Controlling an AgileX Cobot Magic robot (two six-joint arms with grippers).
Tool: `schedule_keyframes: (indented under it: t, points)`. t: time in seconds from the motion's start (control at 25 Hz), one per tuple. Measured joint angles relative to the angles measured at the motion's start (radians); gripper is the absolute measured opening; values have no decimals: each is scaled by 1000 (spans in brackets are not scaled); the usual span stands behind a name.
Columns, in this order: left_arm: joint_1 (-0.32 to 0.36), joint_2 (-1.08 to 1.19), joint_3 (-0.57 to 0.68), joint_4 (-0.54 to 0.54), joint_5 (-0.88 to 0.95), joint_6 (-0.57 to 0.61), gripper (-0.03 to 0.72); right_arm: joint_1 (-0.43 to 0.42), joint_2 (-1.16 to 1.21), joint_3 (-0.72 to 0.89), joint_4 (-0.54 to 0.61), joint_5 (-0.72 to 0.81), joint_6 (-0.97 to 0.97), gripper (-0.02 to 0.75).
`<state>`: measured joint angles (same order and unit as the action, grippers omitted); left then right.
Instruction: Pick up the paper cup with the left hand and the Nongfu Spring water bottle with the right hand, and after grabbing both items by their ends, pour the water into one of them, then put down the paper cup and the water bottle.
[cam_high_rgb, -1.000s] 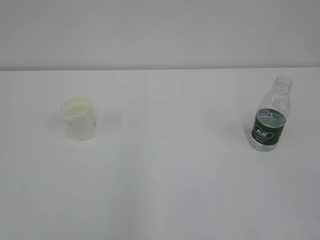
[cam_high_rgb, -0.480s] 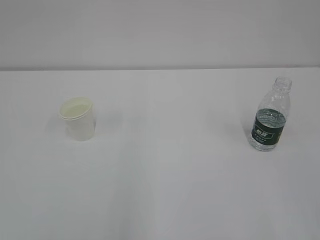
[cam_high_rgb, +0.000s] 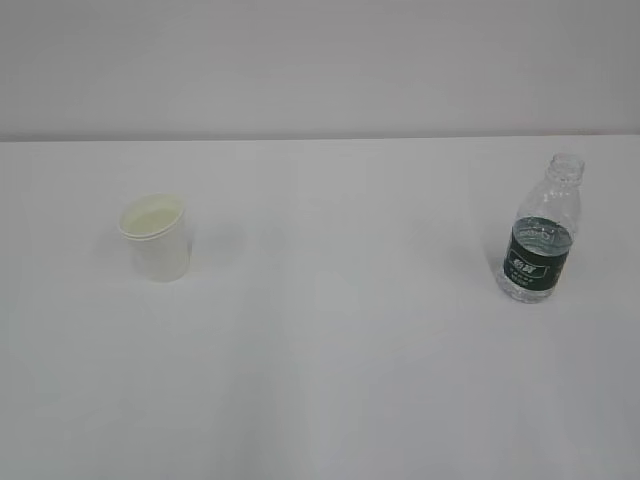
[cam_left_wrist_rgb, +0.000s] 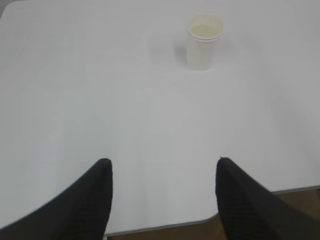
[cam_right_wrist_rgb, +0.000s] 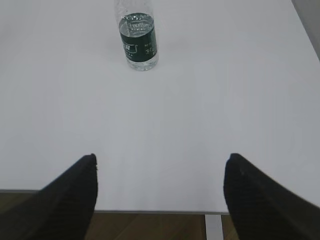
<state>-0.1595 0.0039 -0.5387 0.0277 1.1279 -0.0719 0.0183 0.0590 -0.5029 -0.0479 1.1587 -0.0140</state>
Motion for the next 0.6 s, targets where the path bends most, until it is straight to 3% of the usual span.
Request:
schedule_keyframes:
  t: [0.6]
  points:
    - [0, 0, 11, 0, -17, 0, 463, 0, 0, 8, 13, -16, 2, 588]
